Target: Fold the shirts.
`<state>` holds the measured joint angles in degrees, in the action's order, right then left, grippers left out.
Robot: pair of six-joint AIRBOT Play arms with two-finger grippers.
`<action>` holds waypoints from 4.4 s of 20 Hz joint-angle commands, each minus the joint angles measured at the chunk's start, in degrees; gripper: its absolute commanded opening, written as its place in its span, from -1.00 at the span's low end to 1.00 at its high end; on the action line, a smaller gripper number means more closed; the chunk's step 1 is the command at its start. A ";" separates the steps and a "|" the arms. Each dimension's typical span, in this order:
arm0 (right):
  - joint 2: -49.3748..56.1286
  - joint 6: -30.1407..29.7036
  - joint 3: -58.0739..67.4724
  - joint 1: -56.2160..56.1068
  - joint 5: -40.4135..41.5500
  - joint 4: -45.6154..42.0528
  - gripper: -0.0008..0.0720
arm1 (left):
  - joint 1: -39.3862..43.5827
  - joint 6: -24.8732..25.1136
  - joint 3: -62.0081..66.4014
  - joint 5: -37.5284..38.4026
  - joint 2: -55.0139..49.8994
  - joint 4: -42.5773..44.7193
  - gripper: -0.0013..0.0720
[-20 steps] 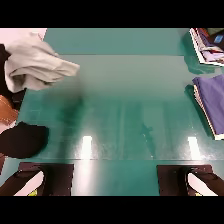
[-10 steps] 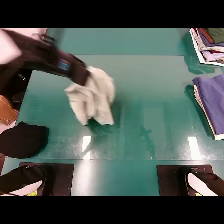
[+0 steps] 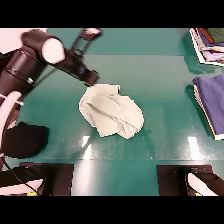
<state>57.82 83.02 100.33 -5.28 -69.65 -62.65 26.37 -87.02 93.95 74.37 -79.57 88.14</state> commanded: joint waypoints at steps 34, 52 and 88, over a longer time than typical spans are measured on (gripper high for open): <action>12.57 -7.58 -52.19 -8.55 2.91 21.68 0.56 | -21.81 6.27 -19.37 -16.87 0.87 -23.43 -0.89; 2.21 -8.00 -25.88 -8.41 1.66 10.05 -0.93 | -21.88 6.32 1.44 -13.09 17.51 -19.58 -0.89; 10.86 -5.81 -46.42 -5.29 -7.32 2.64 0.25 | -21.88 9.40 -16.83 -5.07 10.47 -14.91 -0.89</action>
<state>69.36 81.87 58.96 -15.49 -75.26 -60.07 4.54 -77.67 77.28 69.89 -68.97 73.08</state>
